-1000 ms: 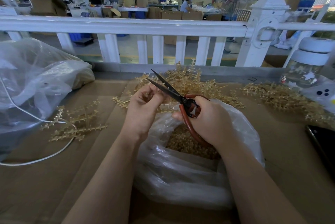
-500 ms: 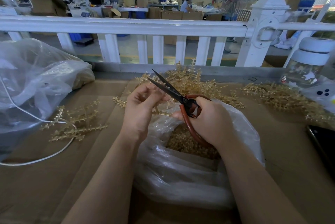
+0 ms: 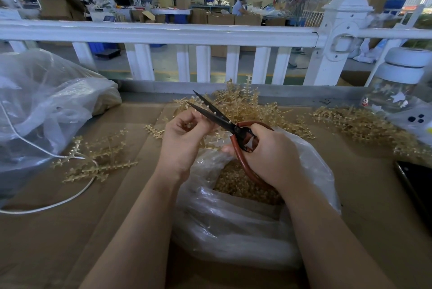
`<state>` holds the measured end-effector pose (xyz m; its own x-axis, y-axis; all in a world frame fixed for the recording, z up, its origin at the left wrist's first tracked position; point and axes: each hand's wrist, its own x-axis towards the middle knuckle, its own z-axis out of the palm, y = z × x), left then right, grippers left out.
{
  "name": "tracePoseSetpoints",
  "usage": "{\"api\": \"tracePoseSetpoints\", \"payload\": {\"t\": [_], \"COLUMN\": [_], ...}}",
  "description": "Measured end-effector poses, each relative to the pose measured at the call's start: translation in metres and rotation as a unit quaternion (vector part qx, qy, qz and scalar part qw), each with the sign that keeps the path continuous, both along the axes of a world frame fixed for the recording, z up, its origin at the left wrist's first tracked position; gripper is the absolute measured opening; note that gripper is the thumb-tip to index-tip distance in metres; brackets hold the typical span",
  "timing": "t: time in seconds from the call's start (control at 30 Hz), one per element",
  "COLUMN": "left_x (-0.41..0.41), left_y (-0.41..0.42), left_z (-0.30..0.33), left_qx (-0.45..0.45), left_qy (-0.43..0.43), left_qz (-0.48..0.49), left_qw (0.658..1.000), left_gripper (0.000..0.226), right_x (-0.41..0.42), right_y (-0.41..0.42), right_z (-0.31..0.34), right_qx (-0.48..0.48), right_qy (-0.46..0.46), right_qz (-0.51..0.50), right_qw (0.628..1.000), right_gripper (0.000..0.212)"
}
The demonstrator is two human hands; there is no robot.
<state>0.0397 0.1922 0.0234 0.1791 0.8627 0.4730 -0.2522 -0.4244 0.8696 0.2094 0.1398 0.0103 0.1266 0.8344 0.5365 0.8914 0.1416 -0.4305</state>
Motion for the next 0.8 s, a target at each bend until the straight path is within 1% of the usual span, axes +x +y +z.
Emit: {"api": "tracePoseSetpoints", "payload": {"t": [0.07, 0.13, 0.2, 0.27, 0.3, 0.43, 0.53, 0.67, 0.8], "left_x": [-0.0003, -0.0010, -0.0012, -0.0013, -0.0016, -0.0031, -0.0031, -0.0027, -0.0031], "left_y": [-0.0007, -0.0010, -0.0004, 0.0008, 0.0019, 0.0049, 0.0056, 0.0050, 0.0028], "left_z": [0.0002, 0.0002, -0.0002, -0.0008, -0.0016, -0.0029, -0.0025, -0.0029, -0.0005], "left_qx": [0.002, 0.000, -0.016, -0.039, -0.048, -0.062, -0.065, -0.058, -0.055], "left_qy": [0.004, 0.003, -0.002, -0.015, -0.022, -0.033, -0.035, -0.035, -0.042], "left_qz": [-0.005, -0.011, -0.015, -0.023, -0.025, -0.009, 0.002, 0.005, 0.003], "left_qw": [1.000, 1.000, 1.000, 0.999, 0.998, 0.997, 0.997, 0.998, 0.998], "left_gripper": [0.043, 0.042, 0.031, 0.012, 0.009, 0.008, 0.010, 0.018, 0.009], "right_x": [0.0008, 0.0010, 0.0008, 0.0013, 0.0017, 0.0024, 0.0027, 0.0033, 0.0025], "right_y": [0.0001, -0.0001, -0.0004, -0.0007, -0.0006, -0.0008, 0.0001, 0.0009, 0.0010], "right_z": [-0.0003, -0.0005, -0.0003, -0.0004, -0.0006, -0.0011, -0.0011, -0.0016, -0.0013], "right_qx": [-0.001, 0.001, 0.001, -0.001, -0.006, -0.019, -0.026, -0.026, -0.024], "right_qy": [0.000, -0.003, -0.004, -0.004, -0.002, 0.004, 0.007, 0.010, 0.008], "right_qz": [-0.002, -0.001, -0.002, -0.003, -0.004, -0.003, -0.003, -0.003, -0.011], "right_qw": [1.000, 1.000, 1.000, 1.000, 1.000, 1.000, 1.000, 1.000, 1.000], "right_gripper": [0.062, 0.063, 0.058, 0.050, 0.048, 0.044, 0.051, 0.060, 0.058]}}
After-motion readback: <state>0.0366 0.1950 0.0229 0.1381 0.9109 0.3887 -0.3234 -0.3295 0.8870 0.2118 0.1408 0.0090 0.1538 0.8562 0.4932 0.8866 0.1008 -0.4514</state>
